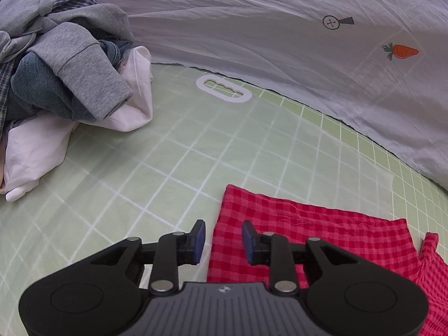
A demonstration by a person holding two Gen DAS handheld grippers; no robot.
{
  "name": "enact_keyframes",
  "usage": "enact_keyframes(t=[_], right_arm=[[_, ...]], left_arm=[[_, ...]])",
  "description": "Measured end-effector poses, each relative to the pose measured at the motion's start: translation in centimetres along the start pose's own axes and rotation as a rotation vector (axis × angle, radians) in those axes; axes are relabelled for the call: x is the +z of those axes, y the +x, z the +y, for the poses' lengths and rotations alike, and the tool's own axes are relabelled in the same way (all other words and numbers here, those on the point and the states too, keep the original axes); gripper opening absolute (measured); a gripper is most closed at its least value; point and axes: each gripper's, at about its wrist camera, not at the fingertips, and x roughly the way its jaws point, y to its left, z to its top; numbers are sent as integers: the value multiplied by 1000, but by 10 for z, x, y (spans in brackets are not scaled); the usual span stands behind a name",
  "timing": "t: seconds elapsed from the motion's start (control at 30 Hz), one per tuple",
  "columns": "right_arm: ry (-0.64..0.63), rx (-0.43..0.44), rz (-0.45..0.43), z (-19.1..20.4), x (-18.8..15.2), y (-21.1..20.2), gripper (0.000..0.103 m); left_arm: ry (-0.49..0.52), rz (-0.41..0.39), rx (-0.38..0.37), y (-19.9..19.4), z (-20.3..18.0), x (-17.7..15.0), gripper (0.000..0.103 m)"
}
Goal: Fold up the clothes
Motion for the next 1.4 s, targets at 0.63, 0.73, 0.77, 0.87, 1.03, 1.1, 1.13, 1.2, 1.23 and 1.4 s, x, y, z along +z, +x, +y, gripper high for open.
enact_keyframes(t=[0.63,0.73,0.77,0.87,1.03,1.1,1.13,1.2,1.23,1.4], right_arm=[[-197,124,161,5,-110,-81,80],[-260,137,171,-5,-121,-91,80],[-283,142,174,-9,-125,-94,81],[-346,137,187,-22,-134,-98,81],[-387,144,184,-51,-144,-105,81],[-392,145,172,-55,-144,-110,81],[-397,166,165,-54,-144,-113,81],[-406,209,149,-52,-145,-120,83],[-417,233,143,-49,-147,-122,84],[-532,271,161,-26,-165,-127,86]], left_arm=[[92,196,13,-81,9,-130,48],[73,205,29,-91,8,-150,48],[66,210,36,-94,8,-158,48],[38,229,67,-100,7,-182,48],[-30,233,105,-115,10,-216,49],[-27,233,112,-122,7,-222,49],[-22,228,112,-125,6,-223,49],[-3,212,106,-132,3,-223,49],[5,202,102,-136,2,-223,49],[42,182,92,-143,1,-225,53]])
